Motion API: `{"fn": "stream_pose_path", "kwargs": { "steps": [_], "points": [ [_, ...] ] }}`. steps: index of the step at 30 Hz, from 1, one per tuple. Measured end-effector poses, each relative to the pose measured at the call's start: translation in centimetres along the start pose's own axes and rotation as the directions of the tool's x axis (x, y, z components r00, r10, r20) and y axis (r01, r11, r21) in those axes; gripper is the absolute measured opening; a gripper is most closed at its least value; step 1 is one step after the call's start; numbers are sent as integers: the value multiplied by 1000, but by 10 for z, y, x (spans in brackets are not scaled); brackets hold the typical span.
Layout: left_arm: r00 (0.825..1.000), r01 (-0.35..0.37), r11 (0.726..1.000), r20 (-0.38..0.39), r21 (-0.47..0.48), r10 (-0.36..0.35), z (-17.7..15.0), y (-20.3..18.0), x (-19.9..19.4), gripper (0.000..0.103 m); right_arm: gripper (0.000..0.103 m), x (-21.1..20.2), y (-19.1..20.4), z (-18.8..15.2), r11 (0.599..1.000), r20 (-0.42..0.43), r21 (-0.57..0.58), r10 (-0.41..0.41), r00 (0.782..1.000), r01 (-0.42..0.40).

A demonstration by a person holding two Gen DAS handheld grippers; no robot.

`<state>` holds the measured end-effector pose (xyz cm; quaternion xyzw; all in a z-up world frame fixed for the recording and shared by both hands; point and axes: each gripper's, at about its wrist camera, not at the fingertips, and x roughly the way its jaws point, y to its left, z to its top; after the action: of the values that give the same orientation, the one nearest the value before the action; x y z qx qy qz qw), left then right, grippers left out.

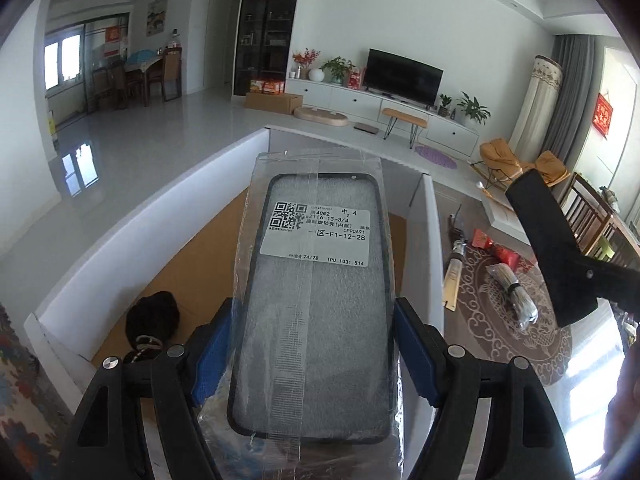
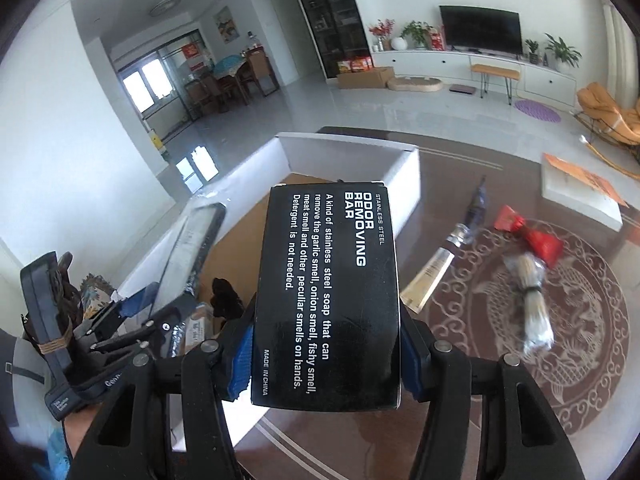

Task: Organize objects

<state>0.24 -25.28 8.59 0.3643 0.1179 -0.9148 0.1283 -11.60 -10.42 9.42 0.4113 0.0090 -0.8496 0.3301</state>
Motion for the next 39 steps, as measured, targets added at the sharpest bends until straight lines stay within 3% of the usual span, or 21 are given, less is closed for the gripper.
{"fn": "stream_pose_path", "kwargs": {
  "steps": [3, 4, 5, 6, 11, 14, 17, 18, 20, 22, 24, 26, 30, 36, 39],
  "points": [
    [990, -116, 993, -83, 5, 116, -8, 20, 22, 77, 60, 33, 37, 14, 997, 2, -1, 77, 997, -77],
    [985, -137, 991, -105, 0, 136, -12, 25, 28, 81, 71, 44, 44, 17, 995, 3, 14, 101, 995, -101],
    [983, -144, 990, -120, -7, 142, -16, 27, 32, 83, 88, 54, 49, 18, 994, -3, 19, 111, 994, -111],
    [983, -140, 990, -125, -16, 137, -20, 29, 35, 83, 92, 62, 53, 18, 994, -11, 19, 105, 994, -104],
    [991, -125, 992, -45, -15, 124, -26, 14, 21, 86, 93, 52, 34, -5, 998, 34, 13, 65, 997, -65],
    [999, -44, 999, -8, 0, 44, -29, -9, 7, 86, 100, 27, -8, -34, 999, 68, 5, -45, 997, 44],
    [996, 89, 994, 14, 55, -90, -35, -52, -11, 86, 101, 11, -67, -77, 978, 59, 18, -206, 977, 206],
    [990, 136, 987, 17, 85, -138, -38, -70, -16, 88, 101, 7, -89, -94, 964, 41, 26, -267, 963, 266],
    [974, 224, 965, -11, 137, -225, -47, -108, -22, 103, 101, 0, -135, -126, 926, -26, 62, -371, 928, 372],
    [951, 307, 937, -89, 168, -296, -65, -142, -14, 103, 101, -11, -174, -155, 892, -82, 112, -431, 899, 438],
    [924, 359, 916, -205, 182, -322, -87, -174, 7, 103, 101, -25, -202, -175, 862, -106, 142, -476, 873, 487],
    [916, 355, 911, -274, 208, -294, -115, -196, 31, 103, 101, -35, -218, -190, 842, -121, 155, -503, 856, 517],
    [937, 259, 927, -304, 272, -172, -136, -215, 70, 103, 101, -39, -229, -204, 834, -142, 173, -506, 851, 525],
    [968, 176, 933, -225, 314, -106, -117, -218, 90, 103, 103, -38, -233, -204, 837, -151, 200, -487, 860, 509],
    [968, 162, 929, -236, 332, -85, -107, -223, 107, 103, 103, -40, -231, -206, 836, -150, 200, -489, 859, 511]
  ]
}}
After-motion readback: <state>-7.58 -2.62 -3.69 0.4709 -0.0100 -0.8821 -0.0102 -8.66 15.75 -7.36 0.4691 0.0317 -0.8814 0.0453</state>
